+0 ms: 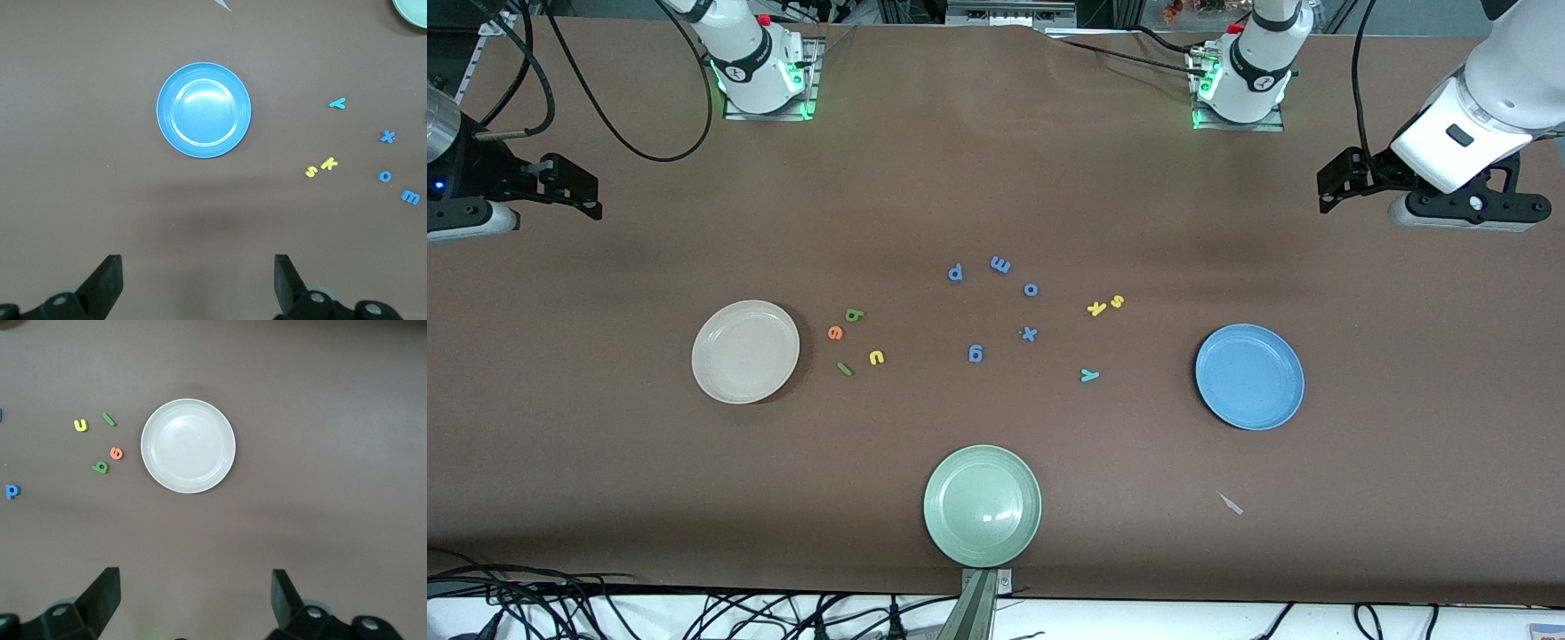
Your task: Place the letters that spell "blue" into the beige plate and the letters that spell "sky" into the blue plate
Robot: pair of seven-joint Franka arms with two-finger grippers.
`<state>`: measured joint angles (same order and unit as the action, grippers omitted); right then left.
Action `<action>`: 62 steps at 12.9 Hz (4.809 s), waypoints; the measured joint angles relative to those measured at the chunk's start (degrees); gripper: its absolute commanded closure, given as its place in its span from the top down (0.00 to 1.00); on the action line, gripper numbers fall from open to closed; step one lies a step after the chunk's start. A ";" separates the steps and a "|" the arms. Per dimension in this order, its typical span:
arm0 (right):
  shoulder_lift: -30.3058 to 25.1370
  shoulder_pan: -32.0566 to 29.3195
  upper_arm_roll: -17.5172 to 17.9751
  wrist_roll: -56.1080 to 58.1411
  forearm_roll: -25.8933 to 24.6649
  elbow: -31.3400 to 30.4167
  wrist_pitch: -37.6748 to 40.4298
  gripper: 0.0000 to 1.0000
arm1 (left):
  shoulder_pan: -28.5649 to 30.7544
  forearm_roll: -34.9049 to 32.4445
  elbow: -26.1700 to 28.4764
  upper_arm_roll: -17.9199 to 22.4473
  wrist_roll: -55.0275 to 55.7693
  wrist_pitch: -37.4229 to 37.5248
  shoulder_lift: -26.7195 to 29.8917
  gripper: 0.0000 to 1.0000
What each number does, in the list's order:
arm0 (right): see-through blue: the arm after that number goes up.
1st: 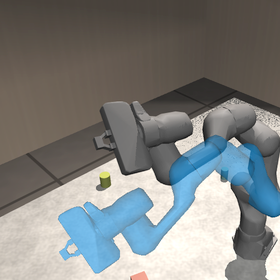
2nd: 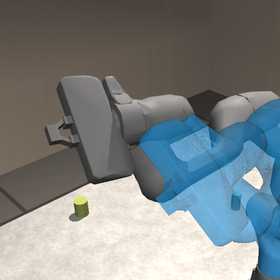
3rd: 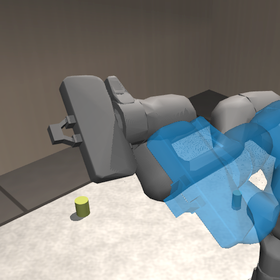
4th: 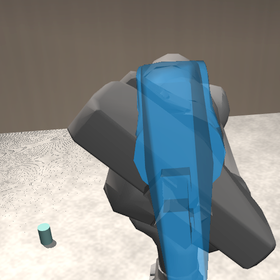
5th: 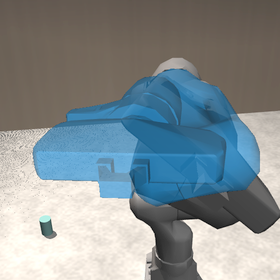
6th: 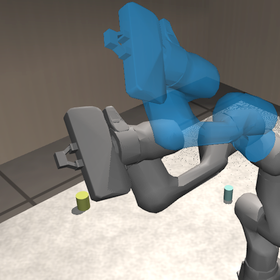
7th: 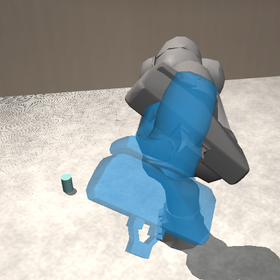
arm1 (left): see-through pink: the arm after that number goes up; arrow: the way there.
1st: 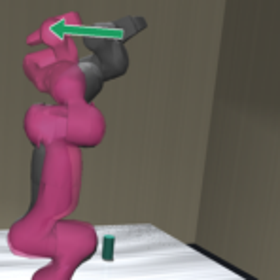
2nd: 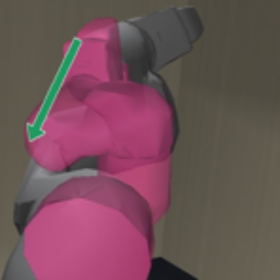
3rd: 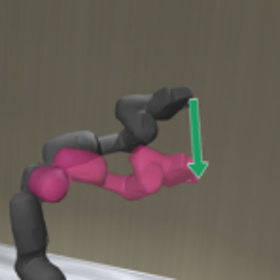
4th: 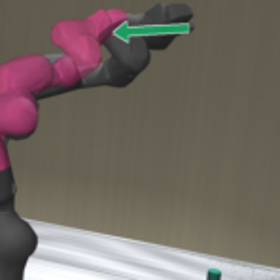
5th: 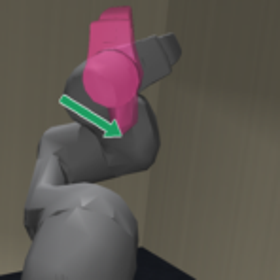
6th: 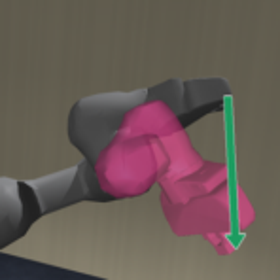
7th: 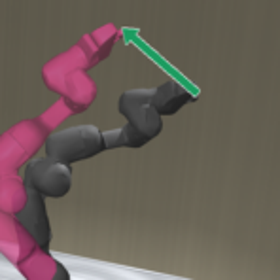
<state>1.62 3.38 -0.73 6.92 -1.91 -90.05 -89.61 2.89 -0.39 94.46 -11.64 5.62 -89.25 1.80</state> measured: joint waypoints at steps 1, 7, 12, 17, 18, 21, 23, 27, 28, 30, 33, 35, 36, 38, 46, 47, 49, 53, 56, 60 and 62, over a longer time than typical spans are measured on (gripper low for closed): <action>0.00 0.00 0.01 0.00 0.03 0.00 -0.05 1.00 | 0.00 0.00 0.00 0.00 0.00 0.00 0.00 1.00; 0.00 0.07 0.62 -0.01 0.05 0.00 -0.42 1.00 | 0.00 0.00 0.00 0.00 0.00 0.00 0.00 1.00; 0.00 0.07 0.62 -0.01 0.05 0.00 -0.54 1.00 | 0.00 0.00 0.00 0.00 0.00 0.00 0.00 1.00; 0.00 0.07 0.62 -0.01 0.05 0.00 -0.56 1.00 | 0.00 0.00 0.00 0.00 0.00 0.00 0.00 1.00; 0.00 0.07 0.62 -0.01 0.05 0.00 -0.57 1.00 | 0.00 0.00 0.00 0.00 0.00 0.00 0.00 1.00; 0.00 0.07 0.62 -0.01 0.05 0.00 -0.57 1.00 | 0.00 0.00 0.00 0.00 0.00 0.00 0.00 1.00; 0.00 0.07 0.62 -0.01 0.05 0.00 -0.58 1.00 | 0.00 0.00 0.00 0.00 0.00 0.00 0.00 1.00; 0.00 0.07 0.62 -0.02 0.05 0.00 -0.68 1.00 | 0.00 0.00 0.00 0.00 0.00 0.00 0.00 1.00; 0.00 0.07 0.62 -0.02 0.05 0.00 -0.70 1.00 | 0.00 0.00 0.00 0.00 0.00 0.00 0.00 1.00; 0.00 0.07 0.62 -0.02 0.05 0.00 -0.74 1.00 | 0.00 0.00 0.00 0.00 0.00 0.00 0.00 1.00; 0.00 0.07 0.62 -0.02 0.03 0.00 -1.45 1.00 | 0.02 0.00 -0.02 0.05 -0.03 0.00 0.00 1.00; 0.01 0.06 0.62 -0.02 0.01 0.00 -2.18 1.00 | -0.22 0.00 -0.23 -0.04 -0.06 0.00 -0.17 1.00; 0.03 0.05 0.62 -0.02 -0.01 0.00 -2.23 1.00 | -0.63 0.00 -0.29 -0.15 -0.06 0.00 -0.50 1.00; 0.06 0.00 0.59 -0.02 -0.01 0.00 -2.28 1.00 | -2.63 0.00 -0.38 -0.35 -0.06 -0.02 -2.08 1.00; 0.16 -0.27 0.03 -0.28 0.45 0.01 -2.56 1.00 | -12.78 0.01 -0.87 -0.58 -0.17 -4.16 -19.90 1.00; 0.49 -0.27 -0.13 -0.28 0.61 -0.04 -2.56 1.00 | -14.85 0.01 -0.96 -0.64 -0.23 -5.84 -21.51 1.00; 2.28 -0.07 0.12 -0.12 0.67 -0.21 -2.58 1.00 | -19.13 0.00 -0.94 -0.66 -0.23 -10.27 -24.41 1.00; 10.57 3.86 2.40 -0.80 1.45 -1.02 -9.06 1.00 | -22.69 -0.81 0.73 -0.61 -1.39 -19.87 -30.15 1.00; 16.71 9.09 3.02 -11.51 1.49 -1.02 -15.05 1.00 | -23.27 -1.97 6.67 -0.60 -5.30 -28.75 -30.49 1.00; 24.30 15.61 3.62 -26.06 1.49 -3.60 -30.07 1.00 | -23.39 -1.97 15.56 -0.53 -10.53 -42.63 -30.81 1.00; 26.09 15.57 5.63 -29.35 1.47 -10.21 -41.98 1.00 | -23.52 -1.97 17.56 -0.53 -11.66 -45.91 -31.90 1.00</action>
<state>27.71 18.95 4.89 -22.42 -0.44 -100.26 -131.59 -20.63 -2.36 112.02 -12.17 -6.04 -135.16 -30.11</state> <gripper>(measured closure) 0.000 0.000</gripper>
